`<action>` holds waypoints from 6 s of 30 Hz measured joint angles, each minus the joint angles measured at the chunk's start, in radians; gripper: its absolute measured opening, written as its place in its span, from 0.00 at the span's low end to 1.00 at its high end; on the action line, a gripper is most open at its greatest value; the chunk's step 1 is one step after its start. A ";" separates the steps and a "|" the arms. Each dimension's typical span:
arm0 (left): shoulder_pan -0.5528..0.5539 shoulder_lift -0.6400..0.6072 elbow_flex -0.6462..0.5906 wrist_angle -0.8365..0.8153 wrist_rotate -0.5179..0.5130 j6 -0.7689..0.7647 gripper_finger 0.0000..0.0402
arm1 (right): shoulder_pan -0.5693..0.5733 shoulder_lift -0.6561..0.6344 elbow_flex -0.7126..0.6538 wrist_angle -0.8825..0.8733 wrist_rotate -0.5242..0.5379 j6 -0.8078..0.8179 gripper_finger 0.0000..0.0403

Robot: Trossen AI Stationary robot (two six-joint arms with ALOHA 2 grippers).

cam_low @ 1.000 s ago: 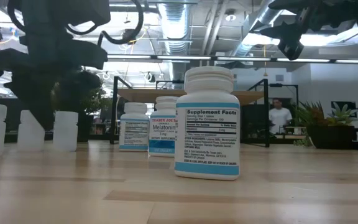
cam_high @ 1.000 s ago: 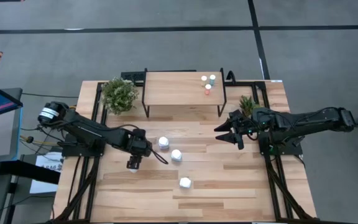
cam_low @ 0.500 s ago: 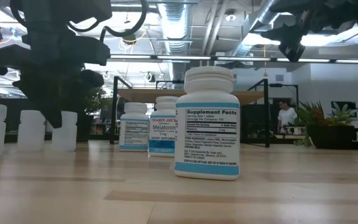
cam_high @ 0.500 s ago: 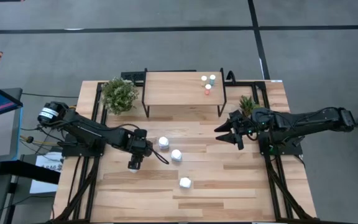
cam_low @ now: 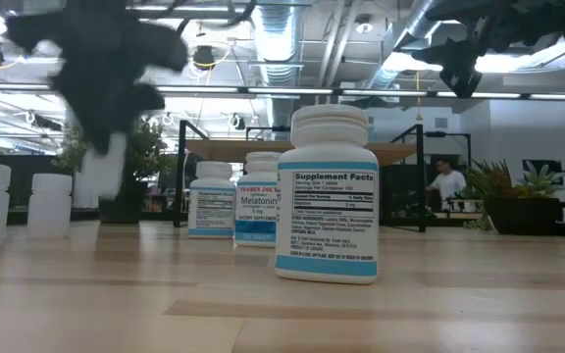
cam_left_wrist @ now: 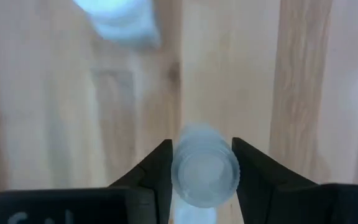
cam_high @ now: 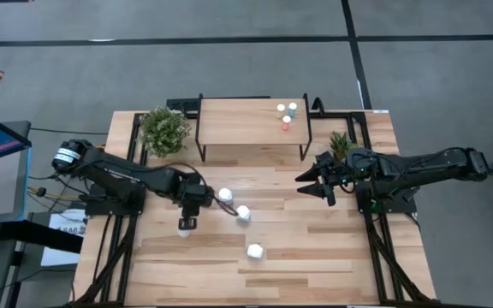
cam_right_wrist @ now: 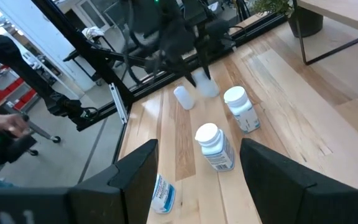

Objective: Pick and place medicine bottles onto shelf by color
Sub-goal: Put the white pill bottle on the shelf

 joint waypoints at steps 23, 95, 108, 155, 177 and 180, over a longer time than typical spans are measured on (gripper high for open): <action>0.657 0.087 0.577 -0.151 -0.059 0.149 0.26 | 0.000 0.000 0.000 0.001 0.000 0.000 0.62; 0.678 0.425 1.196 -0.622 0.239 0.576 0.52 | 0.000 0.000 0.000 -0.008 0.000 0.000 0.62; 0.478 0.260 0.999 -0.640 0.230 0.450 0.52 | 0.000 0.000 0.000 -0.027 -0.001 0.000 0.62; -0.023 -0.241 0.049 -0.356 -0.059 -0.804 0.52 | 0.000 0.000 0.000 -0.032 0.000 0.000 0.62; -0.139 -0.043 0.031 -0.268 -0.098 -1.100 0.68 | 0.000 0.000 0.000 -0.135 -0.004 0.000 0.62; -0.139 -0.043 -0.014 -0.250 -0.092 -1.098 0.68 | 0.000 0.000 0.000 -0.131 -0.004 0.000 0.62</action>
